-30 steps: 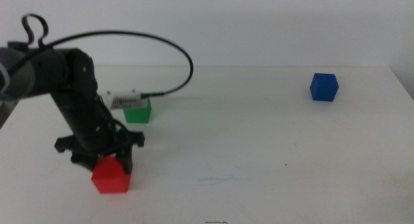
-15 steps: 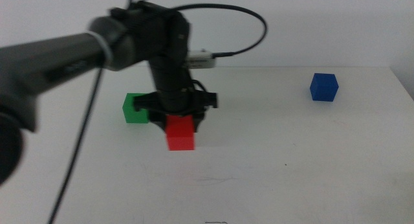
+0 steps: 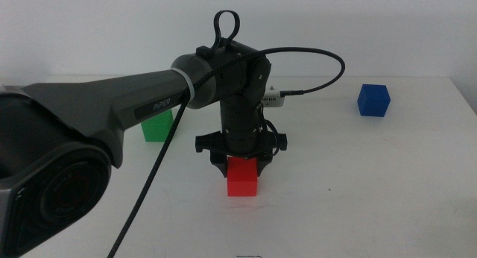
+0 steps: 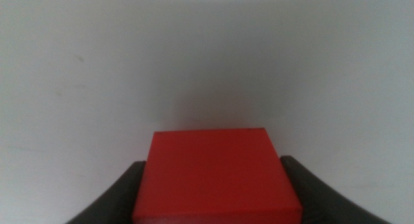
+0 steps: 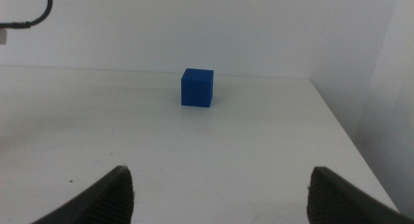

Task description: Stack red cubes first, then green, then blue cubes in a specific spot.

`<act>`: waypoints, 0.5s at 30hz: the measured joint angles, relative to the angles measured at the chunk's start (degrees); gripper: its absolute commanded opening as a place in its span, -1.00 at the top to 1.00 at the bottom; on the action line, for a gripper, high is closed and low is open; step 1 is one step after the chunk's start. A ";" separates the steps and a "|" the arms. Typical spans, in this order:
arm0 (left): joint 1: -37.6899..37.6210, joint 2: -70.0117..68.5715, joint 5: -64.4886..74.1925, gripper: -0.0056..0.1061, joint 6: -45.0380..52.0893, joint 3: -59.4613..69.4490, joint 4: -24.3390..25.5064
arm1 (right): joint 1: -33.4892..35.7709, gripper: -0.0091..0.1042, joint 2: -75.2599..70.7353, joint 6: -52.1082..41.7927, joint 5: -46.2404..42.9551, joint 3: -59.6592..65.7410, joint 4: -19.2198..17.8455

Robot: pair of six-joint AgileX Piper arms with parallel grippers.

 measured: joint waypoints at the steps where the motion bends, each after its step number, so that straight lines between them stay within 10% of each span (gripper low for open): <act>1: 0.00 0.22 0.00 0.87 0.00 0.00 -0.82 | 0.00 -0.53 0.00 0.00 0.00 0.00 0.00; 15: 0.00 0.82 0.00 0.87 1.61 -0.10 -3.53 | 0.00 -0.53 0.00 0.00 -0.02 0.00 0.04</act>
